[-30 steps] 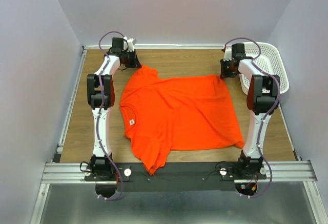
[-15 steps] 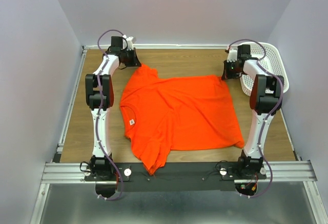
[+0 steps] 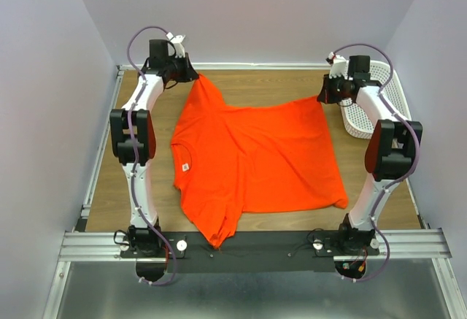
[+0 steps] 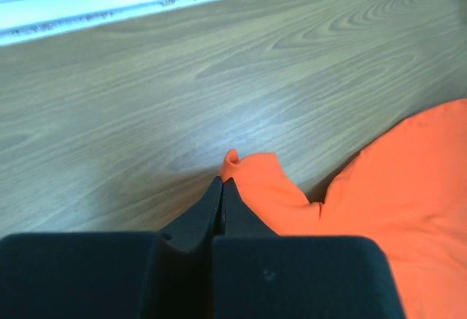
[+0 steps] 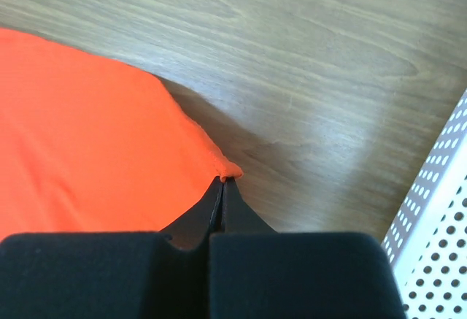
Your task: Fold and stack the t-shirts
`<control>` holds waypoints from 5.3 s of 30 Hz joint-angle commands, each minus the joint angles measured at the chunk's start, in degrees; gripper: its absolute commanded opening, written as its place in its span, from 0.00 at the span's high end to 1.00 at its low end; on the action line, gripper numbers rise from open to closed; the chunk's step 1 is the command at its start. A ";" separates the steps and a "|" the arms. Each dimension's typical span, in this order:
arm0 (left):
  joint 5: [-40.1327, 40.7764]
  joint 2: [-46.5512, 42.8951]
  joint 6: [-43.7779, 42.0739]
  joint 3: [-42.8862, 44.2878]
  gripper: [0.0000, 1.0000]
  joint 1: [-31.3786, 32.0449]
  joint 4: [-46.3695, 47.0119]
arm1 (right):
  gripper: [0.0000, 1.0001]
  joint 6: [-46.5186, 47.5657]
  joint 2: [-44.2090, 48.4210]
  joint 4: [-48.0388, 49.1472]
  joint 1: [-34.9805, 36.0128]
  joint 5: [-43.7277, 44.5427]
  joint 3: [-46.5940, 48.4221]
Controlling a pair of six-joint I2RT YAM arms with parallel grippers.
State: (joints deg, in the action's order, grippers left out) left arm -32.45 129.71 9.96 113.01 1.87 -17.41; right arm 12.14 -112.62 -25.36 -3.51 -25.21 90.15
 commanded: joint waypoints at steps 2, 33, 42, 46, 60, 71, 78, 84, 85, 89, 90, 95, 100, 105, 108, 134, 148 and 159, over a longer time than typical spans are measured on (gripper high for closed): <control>-0.68 -6.92 1.64 -6.12 1.00 -0.55 7.64 | 0.99 1.39 6.07 3.13 -0.36 -5.02 -4.18; 14.69 -70.56 15.09 4.67 1.00 -0.64 24.88 | 0.99 -8.10 39.40 -0.56 -0.36 8.51 49.86; 17.59 -71.52 13.87 -6.44 1.00 -0.64 24.43 | 0.99 -6.17 44.93 -0.39 -0.36 6.51 34.81; 15.93 -72.14 14.47 -24.34 1.00 -0.64 30.75 | 0.99 -4.85 49.15 2.24 -0.36 0.62 13.44; 10.74 -21.21 14.92 -30.72 1.00 -0.55 30.03 | 1.00 -7.74 17.92 36.44 -0.01 -6.62 -25.75; 14.43 0.62 13.51 -4.66 1.00 -0.64 17.50 | 0.99 -10.38 -2.60 35.03 0.70 0.87 -9.12; 13.46 3.80 10.61 1.16 1.00 -0.73 14.16 | 0.99 -11.79 -5.15 35.03 0.70 1.31 -6.39; 11.01 0.11 8.86 -4.10 1.00 -0.81 18.80 | 0.99 -11.62 -4.02 35.03 0.70 1.66 -7.17; 10.65 -1.46 8.68 -6.55 1.00 -0.90 19.42 | 0.99 -11.44 -3.75 35.12 0.70 1.92 -7.53; 10.03 -6.29 8.94 -13.94 1.00 -1.08 23.55 | 0.99 -11.26 -3.57 35.12 0.70 2.88 -8.50; 9.95 -7.27 9.20 -15.44 1.00 -1.16 24.95 | 0.99 -11.35 -3.66 35.03 0.70 3.32 -8.50; 9.07 -11.92 9.03 -21.95 1.00 -1.34 26.63 | 1.00 -11.61 -3.93 35.12 0.70 5.08 -8.50; 7.75 -16.32 8.77 -27.05 1.00 -1.43 29.53 | 0.99 -11.61 -4.01 35.21 0.61 5.79 -8.76; 6.78 -20.02 7.80 -30.65 1.00 -1.43 30.06 | 1.00 -11.70 -4.54 35.12 0.61 6.14 -8.68; 6.87 -21.86 7.54 -32.50 1.00 -1.43 30.15 | 0.99 -11.88 -5.07 35.12 0.61 6.75 -8.06; 5.47 -31.97 7.44 -40.85 1.00 -1.43 30.94 | 0.99 -11.96 -6.21 35.12 0.69 5.00 -7.18; 5.73 -32.59 6.92 -42.70 1.00 -1.43 30.42 | 0.98 -11.79 -5.68 35.12 0.61 5.26 -8.06; 6.17 -33.38 6.74 -44.98 1.00 -1.34 30.15 | 0.98 -11.09 -4.54 35.03 0.61 4.82 -9.37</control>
State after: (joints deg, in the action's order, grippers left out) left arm -25.85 98.87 17.76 68.51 0.82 12.32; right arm 0.86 -118.50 8.54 -3.29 -20.38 82.06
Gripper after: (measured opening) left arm 0.007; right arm 0.024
